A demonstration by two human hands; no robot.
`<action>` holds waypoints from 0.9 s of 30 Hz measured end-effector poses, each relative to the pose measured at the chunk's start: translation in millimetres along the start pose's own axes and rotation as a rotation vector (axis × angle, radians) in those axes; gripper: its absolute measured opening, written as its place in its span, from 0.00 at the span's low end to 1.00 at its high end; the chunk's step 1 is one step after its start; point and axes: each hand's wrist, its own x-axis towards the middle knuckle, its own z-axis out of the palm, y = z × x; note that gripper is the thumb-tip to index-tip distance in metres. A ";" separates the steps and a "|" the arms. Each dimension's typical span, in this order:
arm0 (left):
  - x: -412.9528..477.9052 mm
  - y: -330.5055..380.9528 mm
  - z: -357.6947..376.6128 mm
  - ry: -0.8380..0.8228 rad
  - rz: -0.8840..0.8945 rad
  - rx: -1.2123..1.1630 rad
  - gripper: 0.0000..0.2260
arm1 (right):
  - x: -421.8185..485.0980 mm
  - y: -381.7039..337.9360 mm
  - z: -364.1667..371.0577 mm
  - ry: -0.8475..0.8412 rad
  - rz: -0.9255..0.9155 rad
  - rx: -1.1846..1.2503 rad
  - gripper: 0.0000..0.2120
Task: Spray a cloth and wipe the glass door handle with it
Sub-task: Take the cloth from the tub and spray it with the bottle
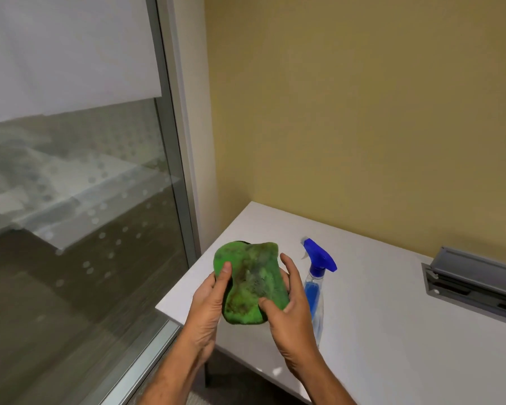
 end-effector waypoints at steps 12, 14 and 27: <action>-0.9 15.4 -6.9 0.019 -0.031 -0.137 0.20 | 5.6 -12.0 -11.0 -0.159 0.159 -0.061 0.36; -4.2 16.8 -5.2 0.020 -0.016 -0.119 0.19 | 10.5 -14.8 -13.4 -0.230 0.279 -0.021 0.35; -22.9 30.4 -0.7 -0.146 -0.186 0.196 0.27 | 19.5 -18.1 -21.8 -0.283 0.328 0.245 0.18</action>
